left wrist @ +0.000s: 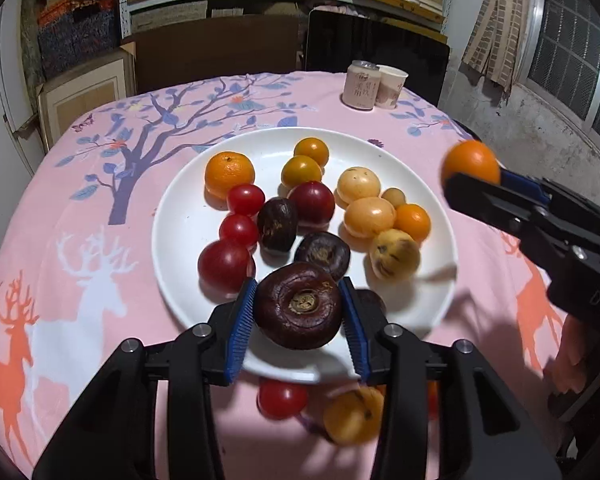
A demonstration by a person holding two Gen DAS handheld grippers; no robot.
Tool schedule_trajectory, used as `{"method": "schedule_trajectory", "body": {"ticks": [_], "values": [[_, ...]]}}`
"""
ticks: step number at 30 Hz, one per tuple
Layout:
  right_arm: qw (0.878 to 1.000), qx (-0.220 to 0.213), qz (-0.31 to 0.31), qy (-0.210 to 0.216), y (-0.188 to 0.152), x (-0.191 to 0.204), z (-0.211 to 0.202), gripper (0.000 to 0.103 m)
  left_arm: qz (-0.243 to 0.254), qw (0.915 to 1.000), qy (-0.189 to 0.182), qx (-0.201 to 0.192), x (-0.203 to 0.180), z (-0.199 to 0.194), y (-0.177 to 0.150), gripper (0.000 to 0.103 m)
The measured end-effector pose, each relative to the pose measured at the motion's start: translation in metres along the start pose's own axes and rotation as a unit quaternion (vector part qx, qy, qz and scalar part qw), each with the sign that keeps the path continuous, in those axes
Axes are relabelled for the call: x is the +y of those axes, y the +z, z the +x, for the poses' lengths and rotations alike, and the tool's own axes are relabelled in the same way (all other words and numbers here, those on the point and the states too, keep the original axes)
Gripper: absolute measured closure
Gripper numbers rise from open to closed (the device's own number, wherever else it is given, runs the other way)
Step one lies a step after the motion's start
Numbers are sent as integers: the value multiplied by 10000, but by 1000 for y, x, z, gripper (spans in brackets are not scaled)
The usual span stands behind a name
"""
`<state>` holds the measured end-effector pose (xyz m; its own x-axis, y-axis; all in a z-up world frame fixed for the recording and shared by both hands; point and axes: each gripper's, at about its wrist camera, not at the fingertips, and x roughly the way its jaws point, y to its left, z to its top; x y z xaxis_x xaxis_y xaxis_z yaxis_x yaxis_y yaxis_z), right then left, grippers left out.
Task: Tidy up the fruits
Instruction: 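Carry the dark fruit and orange onto the white plate and open both grippers, then grasp a yellow pear-like fruit with the left gripper while the right gripper grasps a red tomato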
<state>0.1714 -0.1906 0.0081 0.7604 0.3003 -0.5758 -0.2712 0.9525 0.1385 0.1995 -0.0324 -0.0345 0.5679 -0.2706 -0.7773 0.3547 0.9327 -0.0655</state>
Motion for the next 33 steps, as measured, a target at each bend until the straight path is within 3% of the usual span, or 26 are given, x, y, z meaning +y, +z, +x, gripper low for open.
{"method": "schedule_trajectory", "body": {"ticks": [3, 4, 7, 14, 20, 23, 25, 29, 33], "values": [[9998, 155, 37, 98, 14, -1, 30, 61, 0, 9999, 70, 72, 1, 14, 9, 60], [9995, 243, 75, 184, 16, -2, 38, 55, -13, 10000, 47, 73, 2, 15, 12, 49], [9994, 264, 157, 162, 15, -5, 44, 51, -4, 9997, 172, -166, 1, 5, 10, 21], [9984, 264, 355, 343, -18, -11, -5, 50, -40, 9995, 43, -310, 10, -36, -26, 20], [9943, 817, -172, 668, -79, 13, -34, 50, 188, 9998, 32, -102, 2, -49, -82, 20], [9917, 952, -590, 633, -99, 33, -35, 50, 291, 9995, 117, 72, -6, -41, -97, 20], [9893, 1117, -743, 568, -103, 42, -29, 59, 333, 9993, 123, 136, -10, -37, -103, 20], [9871, 1348, -703, 510, -102, 49, -15, 63, 370, 9991, 141, 179, -13, -33, -107, 20], [9855, 1566, -447, 477, -104, 39, -5, 75, 389, 9987, 238, 209, -15, -31, -106, 20]]}}
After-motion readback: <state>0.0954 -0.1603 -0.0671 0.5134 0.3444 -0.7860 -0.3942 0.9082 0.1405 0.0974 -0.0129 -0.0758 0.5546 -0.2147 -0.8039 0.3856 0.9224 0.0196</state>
